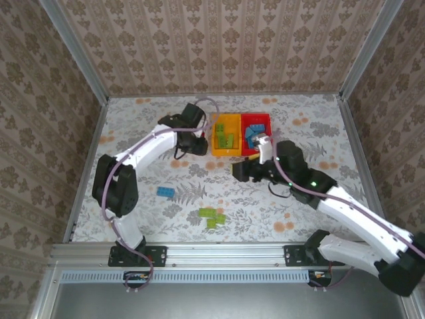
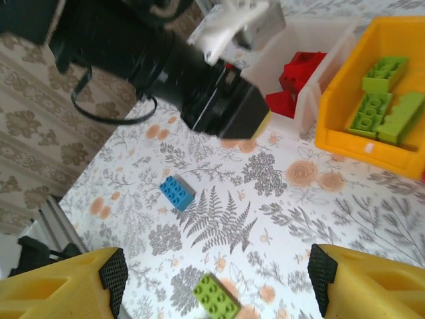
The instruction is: Sort the legos into containers by color
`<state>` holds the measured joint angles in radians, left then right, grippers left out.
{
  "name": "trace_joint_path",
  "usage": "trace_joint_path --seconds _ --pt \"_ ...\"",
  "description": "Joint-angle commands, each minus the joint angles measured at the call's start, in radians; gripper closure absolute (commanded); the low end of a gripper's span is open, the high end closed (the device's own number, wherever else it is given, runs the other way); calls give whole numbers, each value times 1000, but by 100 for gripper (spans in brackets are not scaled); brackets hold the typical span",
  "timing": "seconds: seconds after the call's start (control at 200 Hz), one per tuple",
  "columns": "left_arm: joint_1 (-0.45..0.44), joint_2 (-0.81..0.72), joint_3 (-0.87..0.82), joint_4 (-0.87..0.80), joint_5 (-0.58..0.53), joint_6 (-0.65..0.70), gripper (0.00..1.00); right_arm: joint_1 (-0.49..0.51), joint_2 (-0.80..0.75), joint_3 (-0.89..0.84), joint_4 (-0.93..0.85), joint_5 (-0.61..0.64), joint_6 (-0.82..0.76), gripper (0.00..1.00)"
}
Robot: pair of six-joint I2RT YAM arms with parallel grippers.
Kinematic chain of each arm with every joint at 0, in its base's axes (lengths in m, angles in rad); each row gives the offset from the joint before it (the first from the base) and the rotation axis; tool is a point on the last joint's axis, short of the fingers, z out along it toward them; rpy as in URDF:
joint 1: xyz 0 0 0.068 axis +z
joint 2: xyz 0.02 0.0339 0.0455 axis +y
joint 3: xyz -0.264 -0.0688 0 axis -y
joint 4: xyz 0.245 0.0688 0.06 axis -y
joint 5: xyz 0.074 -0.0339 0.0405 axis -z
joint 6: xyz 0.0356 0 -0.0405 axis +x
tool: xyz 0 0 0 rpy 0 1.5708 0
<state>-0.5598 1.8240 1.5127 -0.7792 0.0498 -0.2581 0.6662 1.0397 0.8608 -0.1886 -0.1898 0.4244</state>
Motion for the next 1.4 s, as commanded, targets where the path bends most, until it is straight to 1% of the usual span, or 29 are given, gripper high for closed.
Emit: trace_joint_path --seconds 0.0,0.2,0.285,0.37,0.435,0.49,0.58,0.65,0.78,0.885,0.975,1.065,1.115,1.24,1.32,1.395 --pt "49 92 104 -56 -35 12 71 6 100 51 165 40 -32 25" --pt "97 256 276 -111 -72 3 70 3 232 144 148 37 -50 24" --pt "97 294 315 -131 -94 1 66 1 254 151 141 29 -41 24" --pt "97 307 318 -131 -101 -10 60 2 265 149 139 25 -34 23" --pt "97 308 314 -126 -99 -16 52 1 270 147 134 21 -34 23" --pt "97 304 314 -127 -93 -19 49 1 274 147 129 18 -35 23" --pt "95 283 314 -126 -93 -21 45 2 276 146 117 14 -44 23" --pt "90 257 313 -128 -90 -26 45 2 276 143 103 16 -64 23" --pt "79 181 291 -128 -91 -45 44 1 275 125 90 21 -103 23" --pt "75 112 262 -125 -99 -76 39 3 276 107 86 16 -137 23" --pt "76 47 233 -127 -100 -104 36 16 279 103 48 16 -203 24" --pt "77 -34 184 -126 -79 -134 35 49 278 95 -4 9 -284 24" --pt "77 -93 136 -119 -64 -150 35 81 276 88 -39 -9 -345 24" --pt "74 -274 -36 -91 -33 -204 34 214 283 60 -136 -22 -488 22" --pt "74 -417 -161 -90 -32 -250 34 288 309 43 -160 -21 -514 20" --pt "71 -561 -274 -94 -41 -291 34 346 360 47 -166 9 -515 20"
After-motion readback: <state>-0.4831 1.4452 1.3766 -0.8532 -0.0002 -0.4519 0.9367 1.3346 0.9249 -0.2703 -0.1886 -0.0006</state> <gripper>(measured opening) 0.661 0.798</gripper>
